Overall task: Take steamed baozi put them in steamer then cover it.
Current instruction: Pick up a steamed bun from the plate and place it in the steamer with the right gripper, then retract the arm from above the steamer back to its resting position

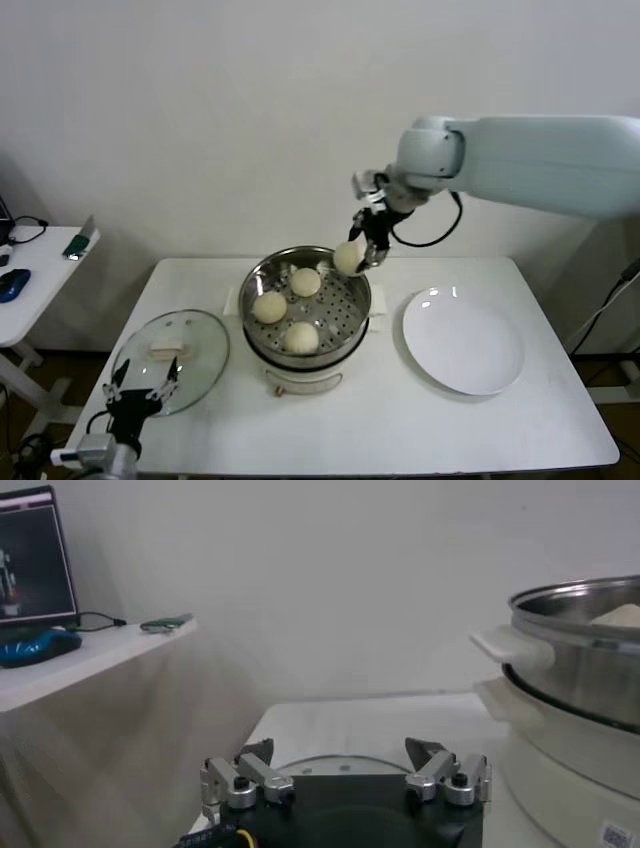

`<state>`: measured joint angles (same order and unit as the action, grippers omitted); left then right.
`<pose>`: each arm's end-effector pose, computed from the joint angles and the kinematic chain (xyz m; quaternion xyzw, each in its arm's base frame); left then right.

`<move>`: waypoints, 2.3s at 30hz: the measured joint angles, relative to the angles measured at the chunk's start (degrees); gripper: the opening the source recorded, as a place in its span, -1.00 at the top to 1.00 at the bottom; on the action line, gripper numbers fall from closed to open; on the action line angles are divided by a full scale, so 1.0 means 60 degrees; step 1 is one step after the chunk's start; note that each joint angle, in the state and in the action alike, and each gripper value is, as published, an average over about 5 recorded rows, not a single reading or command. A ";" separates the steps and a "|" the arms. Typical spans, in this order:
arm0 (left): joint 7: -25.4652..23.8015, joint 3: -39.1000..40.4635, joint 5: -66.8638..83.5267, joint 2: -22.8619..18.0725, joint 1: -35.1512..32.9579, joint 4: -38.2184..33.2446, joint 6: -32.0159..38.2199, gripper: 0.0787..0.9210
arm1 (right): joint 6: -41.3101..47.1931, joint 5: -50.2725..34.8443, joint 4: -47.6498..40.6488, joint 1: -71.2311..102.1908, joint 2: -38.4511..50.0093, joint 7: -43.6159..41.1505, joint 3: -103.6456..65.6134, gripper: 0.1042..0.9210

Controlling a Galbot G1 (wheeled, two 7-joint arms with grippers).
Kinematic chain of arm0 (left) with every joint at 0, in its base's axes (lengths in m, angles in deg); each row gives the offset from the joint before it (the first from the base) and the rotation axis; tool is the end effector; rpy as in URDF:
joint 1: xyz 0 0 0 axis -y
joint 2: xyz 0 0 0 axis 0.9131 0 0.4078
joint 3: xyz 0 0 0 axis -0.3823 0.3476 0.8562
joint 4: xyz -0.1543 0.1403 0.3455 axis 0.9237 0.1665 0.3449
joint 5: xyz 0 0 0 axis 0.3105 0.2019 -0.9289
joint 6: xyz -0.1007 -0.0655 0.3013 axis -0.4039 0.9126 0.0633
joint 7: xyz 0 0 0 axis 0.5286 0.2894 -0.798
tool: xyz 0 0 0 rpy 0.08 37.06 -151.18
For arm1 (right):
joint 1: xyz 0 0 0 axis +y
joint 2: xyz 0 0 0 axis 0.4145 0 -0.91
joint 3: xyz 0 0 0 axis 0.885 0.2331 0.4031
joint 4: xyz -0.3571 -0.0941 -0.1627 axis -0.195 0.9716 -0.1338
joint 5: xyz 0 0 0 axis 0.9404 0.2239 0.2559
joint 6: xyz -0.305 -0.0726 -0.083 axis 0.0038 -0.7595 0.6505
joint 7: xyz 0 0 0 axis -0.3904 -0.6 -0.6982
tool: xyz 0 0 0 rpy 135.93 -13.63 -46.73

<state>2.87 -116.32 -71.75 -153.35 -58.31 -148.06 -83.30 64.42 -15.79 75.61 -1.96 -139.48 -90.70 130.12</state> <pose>0.0901 0.1095 -0.3672 0.0738 -0.9866 -0.0470 0.1380 0.5379 0.0301 0.0467 0.5529 -0.5463 0.5482 0.3089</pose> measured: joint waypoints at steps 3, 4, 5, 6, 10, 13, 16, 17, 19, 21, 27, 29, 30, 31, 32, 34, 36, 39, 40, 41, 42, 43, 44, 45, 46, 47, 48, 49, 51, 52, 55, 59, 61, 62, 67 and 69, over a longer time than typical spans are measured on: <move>0.0000 -0.0001 -0.0002 -0.0017 0.0029 0.0028 -0.0003 -0.77 | 0.0171 0.0017 0.0079 0.0293 -0.0179 0.0235 0.0054 -0.34; 0.0000 -0.0002 -0.0004 -0.0019 0.0041 0.0040 -0.0007 -0.77 | 0.0222 0.0032 0.0096 0.0392 -0.0234 0.0307 0.0068 -0.34; 0.0000 -0.0004 -0.0006 -0.0020 0.0056 0.0053 -0.0012 -0.77 | 0.0270 0.0050 0.0108 0.0486 -0.0288 0.0374 0.0076 -0.34; 0.0000 -0.0007 -0.0008 -0.0020 0.0071 0.0066 -0.0018 -0.77 | 0.0317 0.0072 0.0113 0.0583 -0.0345 0.0442 0.0079 -0.34; -0.0004 -0.0012 -0.0016 -0.0019 0.0117 0.0116 -0.0039 -0.77 | 0.0462 0.0186 0.0061 0.0972 -0.0562 0.0674 0.0055 -0.34; -0.0006 -0.0011 -0.0019 -0.0018 0.0131 0.0152 -0.0042 -0.77 | 0.0520 0.0295 -0.0055 0.1241 -0.0706 0.0802 0.0032 -0.34; -0.0005 -0.0010 -0.0025 -0.0013 0.0136 0.0192 -0.0035 -0.77 | 0.0578 0.0435 -0.0194 0.1483 -0.0845 0.0914 0.0030 -0.34; -0.0005 -0.0008 -0.0027 -0.0010 0.0138 0.0200 -0.0032 -0.77 | 0.0598 0.0486 -0.0242 0.1557 -0.0889 0.0950 0.0030 -0.34; -0.0005 -0.0006 -0.0029 0.0001 0.0140 0.0211 -0.0025 -0.77 | 0.0632 0.0581 -0.0338 0.1699 -0.0976 0.1019 0.0028 -0.34; -0.0005 -0.0007 -0.0029 0.0017 0.0143 0.0221 -0.0018 -0.77 | 0.0658 0.0654 -0.0419 0.1824 -0.1058 0.1075 0.0021 -0.34; 0.0002 -0.0034 -0.0055 0.0051 0.0151 0.0261 0.0023 -0.77 | 0.0698 0.0844 -0.0597 0.2056 -0.1273 0.1164 0.0040 -0.34; 0.0002 -0.0037 -0.0059 0.0060 0.0151 0.0262 0.0028 -0.77 | 0.0698 0.0921 -0.0652 0.2085 -0.1323 0.1176 0.0060 -0.35; 0.0003 -0.0039 -0.0060 0.0064 0.0151 0.0261 0.0030 -0.77 | 0.0697 0.0961 -0.0677 0.2096 -0.1346 0.1184 0.0070 -0.36; 0.0003 -0.0040 -0.0060 0.0067 0.0153 0.0261 0.0031 -0.77 | 0.0696 0.1002 -0.0698 0.2105 -0.1368 0.1191 0.0079 -0.38; 0.0003 -0.0040 -0.0059 0.0070 0.0156 0.0260 0.0031 -0.77 | 0.0694 0.1036 -0.0715 0.2115 -0.1388 0.1198 0.0084 -0.40; 0.0004 -0.0039 -0.0059 0.0072 0.0164 0.0253 0.0030 -0.77 | 0.0684 0.1089 -0.0732 0.2134 -0.1420 0.1206 0.0090 -0.46; 0.0004 -0.0034 -0.0059 0.0072 0.0169 0.0238 0.0028 -0.77 | 0.0658 0.1122 -0.0724 0.2145 -0.1438 0.1192 0.0094 -0.52; 0.0004 -0.0030 -0.0056 0.0072 0.0171 0.0213 0.0023 -0.77 | 0.0580 0.1155 -0.0704 0.2139 -0.1440 0.1132 0.0102 -0.66; 0.0005 -0.0034 -0.0052 0.0074 0.0171 0.0208 0.0021 -0.77 | 0.0546 0.1160 -0.0703 0.2127 -0.1433 0.1104 0.0100 -0.70; 0.0005 -0.0040 -0.0048 0.0077 0.0170 0.0205 0.0019 -0.77 | 0.0507 0.1161 -0.0709 0.2109 -0.1420 0.1072 0.0092 -0.73; 0.0006 -0.0048 -0.0043 0.0082 0.0169 0.0202 0.0017 -0.77 | 0.0462 0.1160 -0.0722 0.2081 -0.1400 0.1035 0.0077 -0.74; 0.0007 -0.0055 -0.0039 0.0088 0.0167 0.0196 0.0013 -0.77 | 0.0419 0.1157 -0.0741 0.2046 -0.1375 0.0997 0.0056 -0.75; 0.0008 -0.0060 -0.0035 0.0094 0.0166 0.0189 0.0009 -0.77 | 0.0374 0.1149 -0.0763 0.2006 -0.1344 0.0957 0.0028 -0.76; 0.0008 -0.0063 -0.0032 0.0100 0.0164 0.0181 0.0003 -0.77 | 0.0326 0.1131 -0.0785 0.1961 -0.1305 0.0910 -0.0010 -0.76; 0.0008 -0.0063 -0.0026 0.0104 0.0162 0.0169 -0.0006 -0.77 | 0.0284 0.1102 -0.0805 0.1912 -0.1257 0.0866 -0.0057 -0.76; 0.0007 -0.0063 -0.0017 0.0107 0.0158 0.0155 -0.0017 -0.77 | 0.0249 0.1061 -0.0819 0.1867 -0.1202 0.0827 -0.0117 -0.76; 0.0005 -0.0062 -0.0005 0.0108 0.0154 0.0140 -0.0028 -0.77 | 0.0222 0.1000 -0.0826 0.1829 -0.1133 0.0794 -0.0197 -0.76; 0.0003 -0.0061 0.0012 0.0109 0.0150 0.0123 -0.0038 -0.77 | 0.0206 0.0920 -0.0825 0.1800 -0.1050 0.0771 -0.0294 -0.76; -0.0002 -0.0062 0.0051 0.0114 0.0136 0.0082 -0.0049 -0.77 | 0.0208 0.0709 -0.0801 0.1782 -0.0840 0.0772 -0.0549 -0.76; -0.0004 -0.0063 0.0076 0.0119 0.0127 0.0061 -0.0050 -0.77 | 0.0219 0.0584 -0.0781 0.1793 -0.0715 0.0801 -0.0709 -0.76; 0.0009 -0.0068 0.0171 0.0143 0.0105 -0.0003 -0.0037 -0.77 | 0.0238 0.0217 -0.0727 0.1965 -0.0290 0.1085 -0.1364 -0.76; 0.0082 -0.0054 0.0351 0.0187 0.0133 -0.0085 0.0041 -0.77 | 0.0166 -0.0126 -0.0648 0.2621 0.0343 0.2106 -0.2693 -0.76; 0.0136 -0.0033 0.0454 0.0210 0.0160 -0.0108 0.0100 -0.77 | 0.0124 -0.0249 -0.0567 0.3079 0.0663 0.2828 -0.3486 -0.76; 0.0162 -0.0024 0.0501 0.0221 0.0174 -0.0113 0.0133 -0.77 | 0.0102 -0.0300 -0.0518 0.3320 0.0818 0.3199 -0.3886 -0.76; 0.0259 0.0036 0.0624 0.0316 0.0260 -0.0109 0.0350 -0.77 | -0.0115 -0.0345 -0.0124 0.4789 0.1711 0.4962 -0.6037 -0.76; 0.0276 0.0064 0.0624 0.0361 0.0281 -0.0107 0.0440 -0.77 | -0.0242 -0.0238 0.0101 0.5523 0.2130 0.5503 -0.6929 -0.76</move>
<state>4.52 -115.94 -68.00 -151.19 -56.63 -148.70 -80.67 62.97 -17.21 76.22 31.18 -126.70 -57.68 88.54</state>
